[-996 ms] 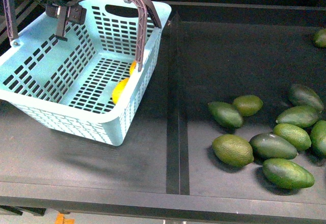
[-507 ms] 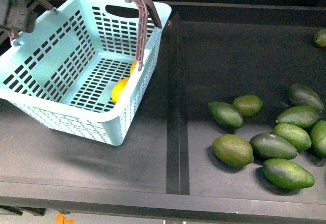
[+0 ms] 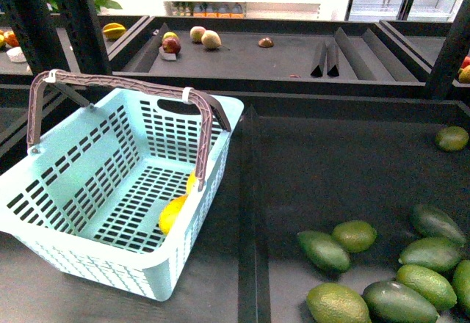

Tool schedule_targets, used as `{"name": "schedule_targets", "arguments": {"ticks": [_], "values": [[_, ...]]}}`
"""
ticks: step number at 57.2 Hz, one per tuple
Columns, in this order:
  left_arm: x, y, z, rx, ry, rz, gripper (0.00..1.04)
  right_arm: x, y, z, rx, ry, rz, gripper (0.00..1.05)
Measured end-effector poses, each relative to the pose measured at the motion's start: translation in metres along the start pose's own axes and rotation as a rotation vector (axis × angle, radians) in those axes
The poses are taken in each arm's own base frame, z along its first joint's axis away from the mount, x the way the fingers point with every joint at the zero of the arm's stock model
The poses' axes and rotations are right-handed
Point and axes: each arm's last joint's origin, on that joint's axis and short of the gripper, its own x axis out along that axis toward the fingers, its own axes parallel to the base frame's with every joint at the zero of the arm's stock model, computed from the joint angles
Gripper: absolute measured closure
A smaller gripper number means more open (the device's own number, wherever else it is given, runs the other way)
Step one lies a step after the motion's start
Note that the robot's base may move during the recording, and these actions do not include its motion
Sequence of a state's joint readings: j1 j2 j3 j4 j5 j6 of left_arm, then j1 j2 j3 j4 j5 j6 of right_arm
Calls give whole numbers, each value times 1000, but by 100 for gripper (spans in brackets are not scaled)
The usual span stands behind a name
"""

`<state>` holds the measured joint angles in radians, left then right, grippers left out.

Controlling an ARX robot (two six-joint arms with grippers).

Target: Pick lemon and mango into basket

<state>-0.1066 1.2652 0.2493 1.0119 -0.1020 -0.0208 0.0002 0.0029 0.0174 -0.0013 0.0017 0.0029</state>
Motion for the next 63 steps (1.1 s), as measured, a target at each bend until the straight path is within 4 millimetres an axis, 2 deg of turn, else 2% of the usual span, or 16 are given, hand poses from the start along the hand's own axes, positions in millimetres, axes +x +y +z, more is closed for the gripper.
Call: {"name": "schedule_targets", "arguments": {"ticks": [11, 17, 24, 46, 63], "values": [[-26, 8, -8, 4, 0, -3, 101, 0, 0, 0, 0, 0, 0, 9], [-40, 19, -17, 7, 16, 2, 101, 0, 0, 0, 0, 0, 0, 9], [-52, 19, -15, 6, 9, 2, 101, 0, 0, 0, 0, 0, 2, 9], [-80, 19, -11, 9, -6, 0, 101, 0, 0, 0, 0, 0, 2, 9], [-93, 19, -7, 9, -17, 0, 101, 0, 0, 0, 0, 0, 2, 9]]}}
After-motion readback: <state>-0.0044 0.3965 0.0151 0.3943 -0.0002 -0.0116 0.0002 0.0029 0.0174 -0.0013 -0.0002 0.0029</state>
